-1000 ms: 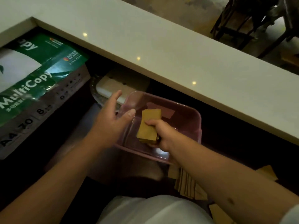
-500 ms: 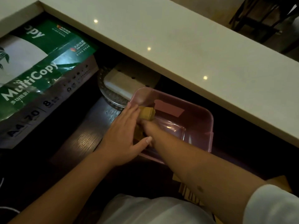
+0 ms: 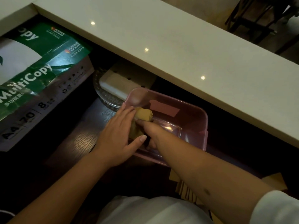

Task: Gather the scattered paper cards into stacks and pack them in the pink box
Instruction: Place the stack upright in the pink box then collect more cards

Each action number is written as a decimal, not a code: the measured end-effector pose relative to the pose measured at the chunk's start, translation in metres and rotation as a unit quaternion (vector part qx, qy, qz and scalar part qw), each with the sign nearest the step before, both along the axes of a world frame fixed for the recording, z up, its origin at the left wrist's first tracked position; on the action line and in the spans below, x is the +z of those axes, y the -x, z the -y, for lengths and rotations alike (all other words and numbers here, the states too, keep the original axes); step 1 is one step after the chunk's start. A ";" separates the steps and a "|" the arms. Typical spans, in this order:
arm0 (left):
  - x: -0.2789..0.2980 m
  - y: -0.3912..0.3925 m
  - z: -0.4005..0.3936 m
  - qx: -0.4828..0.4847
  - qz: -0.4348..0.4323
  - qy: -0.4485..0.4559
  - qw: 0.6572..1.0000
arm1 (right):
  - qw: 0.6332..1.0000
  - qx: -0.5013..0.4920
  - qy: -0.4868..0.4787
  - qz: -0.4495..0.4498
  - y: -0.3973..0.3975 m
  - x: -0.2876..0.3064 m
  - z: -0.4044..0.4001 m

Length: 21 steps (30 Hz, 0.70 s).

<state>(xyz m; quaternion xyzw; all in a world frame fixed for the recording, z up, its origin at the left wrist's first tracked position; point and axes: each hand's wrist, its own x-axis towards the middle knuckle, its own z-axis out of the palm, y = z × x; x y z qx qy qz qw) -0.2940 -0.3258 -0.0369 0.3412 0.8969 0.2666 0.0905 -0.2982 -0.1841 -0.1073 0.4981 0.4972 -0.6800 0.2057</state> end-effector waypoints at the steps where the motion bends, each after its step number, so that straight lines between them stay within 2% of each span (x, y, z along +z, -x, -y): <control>1: 0.000 0.000 0.000 0.001 0.001 -0.003 1.000 | 1.000 0.011 0.021 0.004 -0.001 0.006 0.002; 6: -0.001 0.000 0.000 0.005 0.003 -0.008 1.000 | 0.996 0.026 0.075 -0.043 0.004 0.016 0.010; 11: 0.003 -0.001 0.001 0.001 0.007 0.003 1.000 | 0.991 0.089 0.098 -0.013 0.004 0.025 0.007; 13: 0.005 0.001 0.001 -0.003 0.012 0.007 1.000 | 0.992 0.096 0.076 -0.007 0.002 0.035 0.001; 16: 0.012 0.000 0.003 0.007 -0.006 0.015 1.000 | 0.996 0.065 0.032 -0.057 -0.008 0.055 -0.016; 19: 0.027 -0.011 -0.001 0.019 -0.057 -0.005 0.998 | 0.981 0.092 -0.080 -0.152 -0.049 0.089 -0.049; 21: 0.040 -0.026 -0.006 -0.007 -0.074 -0.053 0.996 | 0.960 0.089 -0.118 -0.237 -0.096 0.124 -0.077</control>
